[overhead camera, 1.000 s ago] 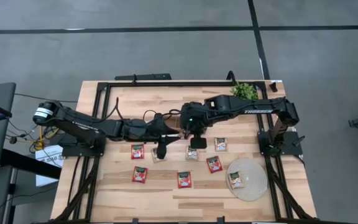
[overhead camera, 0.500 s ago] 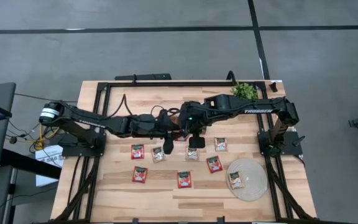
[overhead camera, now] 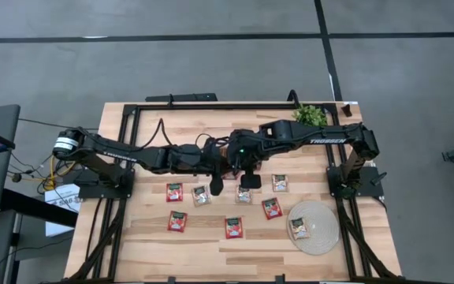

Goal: Pick & Place Tea
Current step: Put the red tea bag into the middle section of the wooden organizer

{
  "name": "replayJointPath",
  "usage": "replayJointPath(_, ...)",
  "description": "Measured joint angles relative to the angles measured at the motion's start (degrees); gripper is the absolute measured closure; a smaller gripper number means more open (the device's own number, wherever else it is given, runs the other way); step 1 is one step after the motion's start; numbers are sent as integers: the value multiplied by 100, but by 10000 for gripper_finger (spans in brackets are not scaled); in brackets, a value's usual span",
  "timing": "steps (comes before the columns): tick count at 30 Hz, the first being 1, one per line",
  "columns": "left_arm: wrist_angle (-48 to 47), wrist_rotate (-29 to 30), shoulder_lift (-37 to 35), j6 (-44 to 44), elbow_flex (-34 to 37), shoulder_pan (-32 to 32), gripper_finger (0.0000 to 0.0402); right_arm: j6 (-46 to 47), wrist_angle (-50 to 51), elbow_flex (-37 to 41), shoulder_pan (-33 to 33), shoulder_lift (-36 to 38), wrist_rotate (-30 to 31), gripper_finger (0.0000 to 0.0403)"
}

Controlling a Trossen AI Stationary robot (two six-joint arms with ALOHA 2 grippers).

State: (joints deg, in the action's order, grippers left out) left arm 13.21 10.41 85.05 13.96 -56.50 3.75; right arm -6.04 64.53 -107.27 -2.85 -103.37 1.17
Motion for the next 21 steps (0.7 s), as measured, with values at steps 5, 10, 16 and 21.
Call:
replayJointPath(5, -30, -6, -2, 3, -4, -2, 372, 0, -2, 1, 2, 0, 11, 403)
replayJointPath(10, -44, -6, -2, 21, -4, -2, 372, 1, -1, 1, 0, 0, 28, 403)
replayJointPath(16, -66, -5, -2, 31, -4, -2, 372, 0, 27, 1, 13, 0, 28, 403)
replayJointPath(21, -101, -4, -2, 52, -4, -4, 372, 0, 35, 1, 50, -2, 26, 403)
